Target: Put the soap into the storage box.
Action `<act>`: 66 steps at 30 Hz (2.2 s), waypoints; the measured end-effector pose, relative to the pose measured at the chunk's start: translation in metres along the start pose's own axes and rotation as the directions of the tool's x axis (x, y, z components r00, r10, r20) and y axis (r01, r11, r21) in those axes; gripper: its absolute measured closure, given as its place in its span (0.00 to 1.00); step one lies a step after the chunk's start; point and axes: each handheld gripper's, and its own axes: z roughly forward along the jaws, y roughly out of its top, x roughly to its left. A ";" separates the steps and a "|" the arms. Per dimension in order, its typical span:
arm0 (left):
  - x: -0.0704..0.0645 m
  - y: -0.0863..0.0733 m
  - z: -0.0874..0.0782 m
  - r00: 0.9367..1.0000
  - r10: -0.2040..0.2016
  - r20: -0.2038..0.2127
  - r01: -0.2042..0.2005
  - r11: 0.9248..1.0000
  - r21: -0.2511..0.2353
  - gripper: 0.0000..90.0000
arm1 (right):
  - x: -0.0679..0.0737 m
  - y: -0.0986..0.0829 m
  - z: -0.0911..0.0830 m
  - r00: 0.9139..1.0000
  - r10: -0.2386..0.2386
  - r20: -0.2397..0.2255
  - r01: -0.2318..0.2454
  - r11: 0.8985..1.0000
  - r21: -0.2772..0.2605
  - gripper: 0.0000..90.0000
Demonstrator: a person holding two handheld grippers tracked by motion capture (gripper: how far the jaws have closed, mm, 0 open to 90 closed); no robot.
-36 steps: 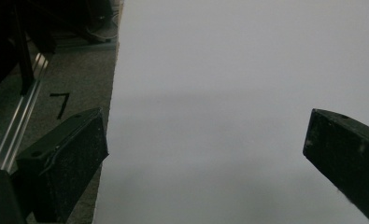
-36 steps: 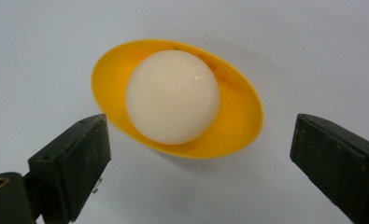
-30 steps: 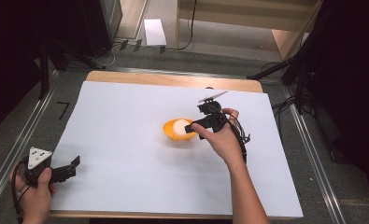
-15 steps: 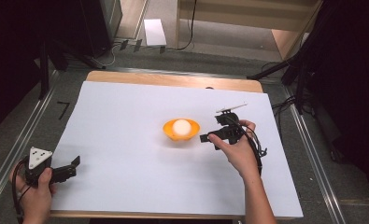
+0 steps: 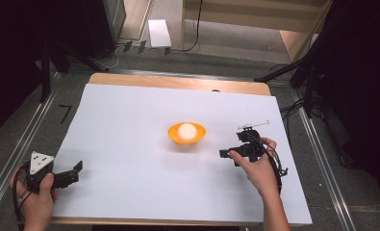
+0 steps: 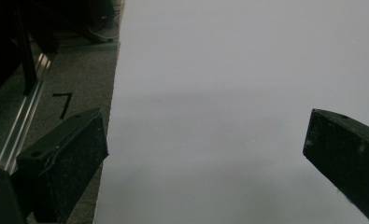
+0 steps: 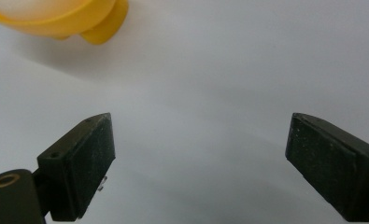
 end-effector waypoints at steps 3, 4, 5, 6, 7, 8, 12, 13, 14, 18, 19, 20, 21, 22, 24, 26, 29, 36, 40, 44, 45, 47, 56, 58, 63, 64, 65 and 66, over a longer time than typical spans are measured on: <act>0.000 0.000 0.000 1.000 -0.002 -0.001 0.002 1.000 -0.003 0.00 | -0.005 -0.006 -0.001 1.000 0.003 0.001 -0.003 1.000 -0.007 0.09; 0.000 0.000 0.000 1.000 -0.001 -0.001 0.001 1.000 -0.003 0.00 | -0.007 -0.009 -0.001 1.000 0.006 0.004 -0.006 1.000 -0.011 0.09; 0.000 0.000 0.000 1.000 -0.002 -0.001 0.002 1.000 -0.003 0.00 | -0.009 -0.011 -0.002 1.000 0.007 0.004 -0.007 1.000 -0.016 0.09; 0.000 0.000 0.000 1.000 -0.001 -0.001 0.001 1.000 -0.003 0.00 | -0.010 -0.012 -0.003 1.000 0.014 0.004 -0.014 1.000 -0.018 0.09; 0.000 0.000 0.000 1.000 0.000 -0.002 0.000 1.000 -0.002 0.00 | -0.012 -0.014 -0.004 1.000 0.014 0.006 -0.014 1.000 -0.024 0.09; 0.000 0.000 0.000 1.000 -0.001 -0.002 0.001 1.000 -0.002 0.00 | -0.013 -0.016 -0.005 1.000 0.015 0.007 -0.015 0.999 -0.029 0.10; -0.001 0.000 0.000 1.000 -0.001 -0.002 0.001 1.000 -0.001 0.00 | -0.019 -0.023 -0.009 1.000 0.015 0.011 -0.014 0.999 -0.042 0.10; -0.001 0.000 0.000 1.000 0.000 -0.002 0.000 1.000 -0.001 0.00 | -0.021 -0.025 -0.010 1.000 0.024 0.012 -0.023 0.999 -0.041 0.10; -0.001 0.000 0.000 1.000 0.000 -0.002 0.000 1.000 -0.001 0.00 | -0.023 -0.027 -0.011 1.000 0.025 0.015 -0.024 0.999 -0.046 0.10; 0.000 0.000 0.000 1.000 0.000 -0.003 0.000 1.000 -0.001 0.00 | -0.032 -0.036 -0.013 0.999 0.038 0.019 -0.036 0.998 -0.056 0.10; 0.000 0.000 0.000 1.000 0.000 -0.003 0.000 1.000 -0.001 0.00 | -0.034 -0.039 -0.014 0.999 0.040 0.021 -0.039 0.998 -0.056 0.10; 0.000 0.000 0.000 1.000 0.000 -0.003 0.000 1.000 -0.002 0.00 | -0.036 -0.041 -0.014 0.999 0.041 0.023 -0.040 0.998 -0.057 0.10; -0.001 0.000 0.000 1.000 -0.002 -0.002 0.002 1.000 -0.003 0.00 | -0.038 -0.043 -0.015 0.999 0.040 0.024 -0.038 0.998 -0.059 0.10; -0.001 0.000 0.000 1.000 -0.001 -0.002 0.001 1.000 -0.003 0.00 | -0.039 -0.045 -0.015 0.999 0.047 0.024 -0.046 0.997 -0.058 0.10; -0.001 0.000 0.000 1.000 -0.001 -0.003 0.001 1.000 -0.004 0.00 | -0.042 -0.049 -0.017 0.999 0.046 0.028 -0.044 0.997 -0.065 0.10; -0.001 0.000 0.000 1.000 0.000 -0.004 0.000 1.000 -0.003 0.00 | -0.046 -0.053 -0.019 0.998 0.053 0.030 -0.051 0.996 -0.069 0.10; -0.001 0.000 0.000 1.000 0.001 -0.004 -0.001 1.000 -0.003 0.00 | -0.051 -0.060 -0.021 0.997 0.064 0.038 -0.061 0.995 -0.076 0.10; -0.001 0.000 0.000 1.000 0.001 -0.005 -0.001 1.000 -0.004 0.00 | -0.067 -0.076 -0.026 0.994 0.091 0.052 -0.085 0.991 -0.099 0.11; -0.001 0.000 0.000 1.000 -0.001 -0.005 0.001 1.000 -0.004 0.00 | -0.076 -0.086 -0.028 0.992 0.104 0.066 -0.096 0.990 -0.106 0.11; -0.001 0.000 0.000 1.000 0.000 -0.005 0.000 1.000 -0.003 0.00 | -0.085 -0.098 -0.034 0.991 0.120 0.061 -0.111 0.984 -0.142 0.11; -0.001 0.000 0.000 1.000 0.000 -0.005 0.000 1.000 -0.003 0.00 | -0.087 -0.100 -0.035 0.991 0.120 0.061 -0.110 0.983 -0.149 0.11; -0.001 0.000 0.000 1.000 -0.001 -0.004 0.001 1.000 -0.004 0.00 | -0.091 -0.107 -0.038 0.991 0.118 0.065 -0.105 0.980 -0.169 0.11; -0.001 0.000 0.000 1.000 -0.001 -0.006 0.001 1.000 -0.005 0.00 | -0.119 -0.136 -0.053 0.989 0.146 0.019 -0.134 0.944 -0.300 0.11; 0.000 0.000 0.000 1.000 -0.001 -0.005 0.001 1.000 -0.004 0.00 | -0.124 -0.142 -0.056 0.988 0.152 0.013 -0.140 0.935 -0.325 0.11; 0.000 0.000 0.000 1.000 -0.001 -0.005 0.001 1.000 -0.002 0.00 | -0.130 -0.162 -0.064 0.992 0.125 0.016 -0.104 0.886 -0.452 0.14; 0.000 0.000 0.000 1.000 -0.002 -0.005 0.002 1.000 -0.002 0.00 | -0.132 -0.167 -0.065 0.993 0.117 0.022 -0.091 0.866 -0.492 0.15; 0.000 0.000 0.000 1.000 -0.002 -0.004 0.002 1.000 -0.003 0.00 | -0.133 -0.168 -0.065 0.994 0.110 0.027 -0.082 0.858 -0.507 0.15; 0.000 0.000 0.000 1.000 -0.002 -0.004 0.002 1.000 -0.003 0.00 | -0.135 -0.171 -0.063 0.993 0.113 0.036 -0.077 0.848 -0.524 0.15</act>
